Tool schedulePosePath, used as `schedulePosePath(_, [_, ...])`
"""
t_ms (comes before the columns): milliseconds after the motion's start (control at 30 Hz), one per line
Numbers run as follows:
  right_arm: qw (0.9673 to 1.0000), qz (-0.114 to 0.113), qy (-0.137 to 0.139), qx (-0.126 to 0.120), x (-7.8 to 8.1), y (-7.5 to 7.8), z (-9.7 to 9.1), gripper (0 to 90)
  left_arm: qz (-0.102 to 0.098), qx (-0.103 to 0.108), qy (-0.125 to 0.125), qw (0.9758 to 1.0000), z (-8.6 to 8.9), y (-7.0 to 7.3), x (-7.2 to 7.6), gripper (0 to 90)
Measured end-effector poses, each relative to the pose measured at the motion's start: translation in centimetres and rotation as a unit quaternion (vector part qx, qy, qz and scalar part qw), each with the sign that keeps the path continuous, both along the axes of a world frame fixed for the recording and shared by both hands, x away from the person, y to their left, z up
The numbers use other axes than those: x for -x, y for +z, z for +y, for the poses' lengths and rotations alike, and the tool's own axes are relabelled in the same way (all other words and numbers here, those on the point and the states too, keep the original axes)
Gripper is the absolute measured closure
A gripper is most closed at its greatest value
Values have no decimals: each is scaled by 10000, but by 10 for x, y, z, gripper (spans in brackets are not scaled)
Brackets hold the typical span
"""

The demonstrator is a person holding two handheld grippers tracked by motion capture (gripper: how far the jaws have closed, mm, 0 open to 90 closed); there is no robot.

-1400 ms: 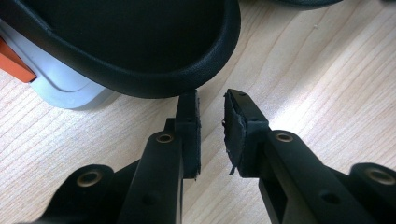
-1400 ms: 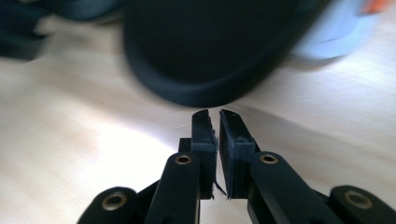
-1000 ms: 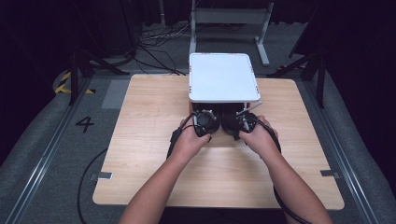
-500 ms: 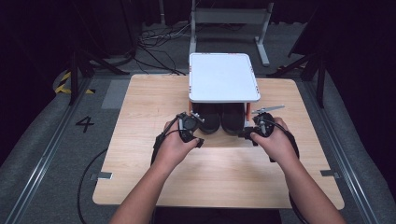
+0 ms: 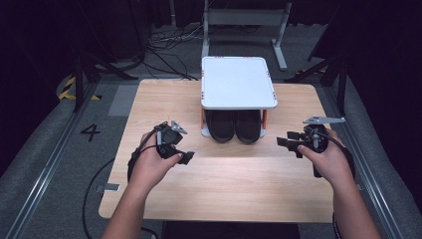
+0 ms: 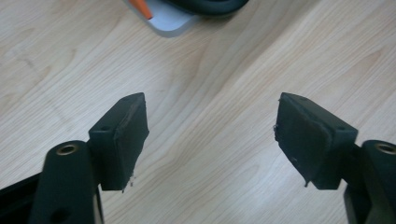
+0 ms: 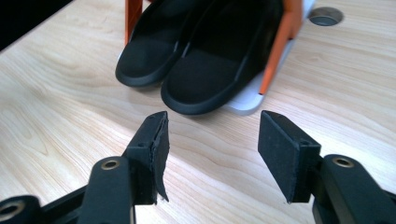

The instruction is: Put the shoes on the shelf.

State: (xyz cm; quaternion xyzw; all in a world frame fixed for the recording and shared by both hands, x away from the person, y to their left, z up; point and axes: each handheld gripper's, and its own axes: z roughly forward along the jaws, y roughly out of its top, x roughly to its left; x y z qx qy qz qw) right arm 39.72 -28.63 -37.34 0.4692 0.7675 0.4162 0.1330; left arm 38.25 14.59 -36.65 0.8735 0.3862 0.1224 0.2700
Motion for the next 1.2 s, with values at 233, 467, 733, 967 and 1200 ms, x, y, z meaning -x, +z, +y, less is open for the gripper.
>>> schedulePosePath(233, [9988,-322,-52,375,6,-1,-32,414,-36,329,197,9993,27,-3,5,169])
schedulePosePath(467, [9960,-274,147,842,3,-15,-57,182,-378,-303,849,9952,56,-24,-5,165])
schedulePosePath(733, [9914,-39,535,1192,-8,-31,-87,249,-209,-138,1232,9921,83,-38,-16,166])
schedulePosePath(967, [9942,-97,406,987,-17,-58,-108,211,-109,-5,1102,9938,101,-47,-20,189])
schedulePosePath(1200, [9917,-234,585,1120,-23,-81,-118,156,-113,-143,784,9968,115,-62,-26,201])
